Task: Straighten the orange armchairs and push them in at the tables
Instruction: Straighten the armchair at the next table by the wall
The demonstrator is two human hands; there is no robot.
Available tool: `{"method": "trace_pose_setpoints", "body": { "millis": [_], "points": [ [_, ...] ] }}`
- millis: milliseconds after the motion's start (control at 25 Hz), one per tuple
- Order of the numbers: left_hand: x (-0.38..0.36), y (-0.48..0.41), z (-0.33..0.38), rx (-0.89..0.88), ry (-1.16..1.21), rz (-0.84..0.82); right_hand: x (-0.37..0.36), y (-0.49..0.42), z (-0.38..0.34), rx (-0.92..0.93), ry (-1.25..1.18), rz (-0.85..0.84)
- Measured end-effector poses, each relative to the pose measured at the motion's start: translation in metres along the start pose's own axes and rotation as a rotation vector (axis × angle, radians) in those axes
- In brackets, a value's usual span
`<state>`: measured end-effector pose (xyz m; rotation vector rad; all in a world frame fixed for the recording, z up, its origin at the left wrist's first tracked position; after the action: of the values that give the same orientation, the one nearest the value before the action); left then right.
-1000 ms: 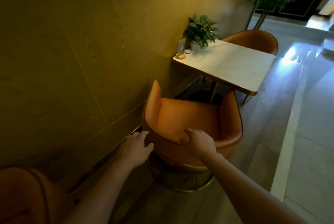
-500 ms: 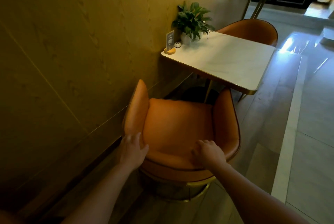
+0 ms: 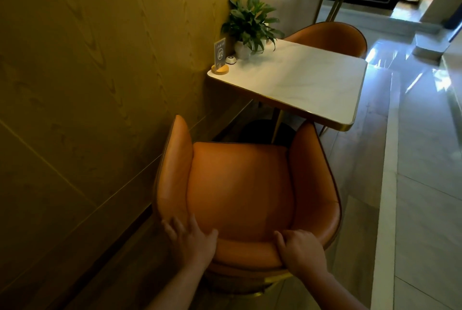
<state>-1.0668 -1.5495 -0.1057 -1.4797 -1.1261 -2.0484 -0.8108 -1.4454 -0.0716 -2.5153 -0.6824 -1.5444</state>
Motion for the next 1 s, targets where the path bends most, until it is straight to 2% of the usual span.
{"method": "trace_pose_setpoints", "body": {
  "millis": [240,400,600,840,1000],
  "points": [
    [-0.003,-0.005,0.002,0.008,-0.040,0.157,-0.009,-0.004,0.008,-0.052,0.037,0.053],
    [0.009,-0.026,0.000,-0.054,-0.164,0.143,-0.016,-0.010,-0.011,-0.053,0.008,0.051],
    [0.032,-0.059,-0.013,-0.101,-0.287,0.102,-0.033,-0.012,-0.043,-0.039,0.000,0.127],
    [0.046,-0.083,-0.032,-0.197,-0.315,0.096,-0.052,-0.006,-0.072,-0.091,0.056,0.133],
    [0.051,-0.094,-0.031,-0.254,-0.421,0.060,-0.043,-0.011,-0.084,-0.135,-0.059,0.136]
  ]
}}
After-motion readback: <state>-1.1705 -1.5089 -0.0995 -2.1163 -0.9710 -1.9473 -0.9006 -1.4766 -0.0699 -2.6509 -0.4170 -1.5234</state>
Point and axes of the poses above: each hand's wrist, its own y-axis away from the middle knuckle, its own x-axis out of the back of the hand, z = x × y, the point moved 7 cm from there along -y, towards the middle knuckle, and after that the axes turned 15 degrees about -y, right-handed, at the moved point
